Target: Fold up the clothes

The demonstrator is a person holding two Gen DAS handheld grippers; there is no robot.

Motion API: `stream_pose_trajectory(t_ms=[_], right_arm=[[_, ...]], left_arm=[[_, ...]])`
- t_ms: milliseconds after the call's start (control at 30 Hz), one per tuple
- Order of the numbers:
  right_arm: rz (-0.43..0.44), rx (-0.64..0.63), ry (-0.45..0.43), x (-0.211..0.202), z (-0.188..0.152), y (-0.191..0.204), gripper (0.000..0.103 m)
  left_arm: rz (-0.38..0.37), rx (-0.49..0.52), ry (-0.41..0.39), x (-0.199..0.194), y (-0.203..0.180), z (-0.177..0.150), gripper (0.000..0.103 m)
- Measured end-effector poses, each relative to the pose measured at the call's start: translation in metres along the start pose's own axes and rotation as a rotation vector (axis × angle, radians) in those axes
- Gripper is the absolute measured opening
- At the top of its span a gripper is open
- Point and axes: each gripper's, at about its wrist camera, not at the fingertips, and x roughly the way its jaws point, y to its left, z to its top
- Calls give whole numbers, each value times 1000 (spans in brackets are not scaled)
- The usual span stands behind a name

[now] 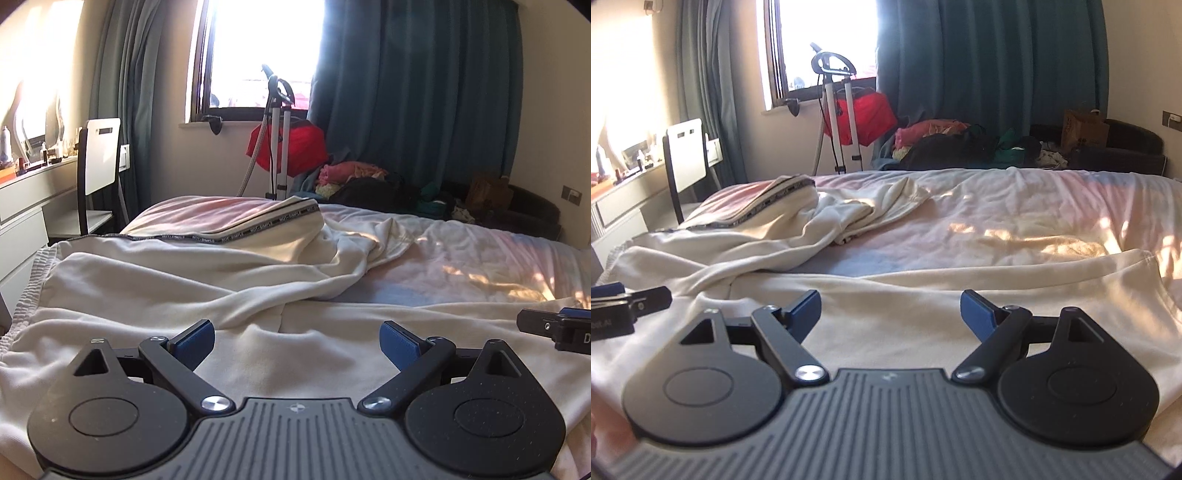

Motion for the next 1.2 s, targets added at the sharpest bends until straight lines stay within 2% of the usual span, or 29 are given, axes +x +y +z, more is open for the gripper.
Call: stream_pose_trajectory(t_ms=[333, 533, 600, 667, 833, 967, 1100, 1200], right_arm=[[-14, -94, 53, 10, -12, 17, 84], [-18, -103, 66, 15, -16, 20, 84], [-6, -68, 80, 19, -18, 17, 84], [30, -4, 131, 33, -16, 13, 84], [95, 163, 210, 81, -1, 2, 83], [111, 290, 220, 137, 18, -1, 68], [121, 460, 197, 199, 31, -2, 66], [100, 508, 186, 243, 38, 1, 42]], left_arm=[[-2, 32, 5, -3, -9, -7, 97], [-9, 33, 10, -2, -12, -10, 97], [-2, 26, 14, 0, -11, -11, 97], [17, 19, 16, 4, -10, -12, 97], [7, -63, 76, 27, 1, -18, 97], [-25, -80, 101, 49, 3, -22, 97], [-33, -97, 110, 68, 5, -28, 97], [-55, -126, 122, 79, 11, -33, 97]])
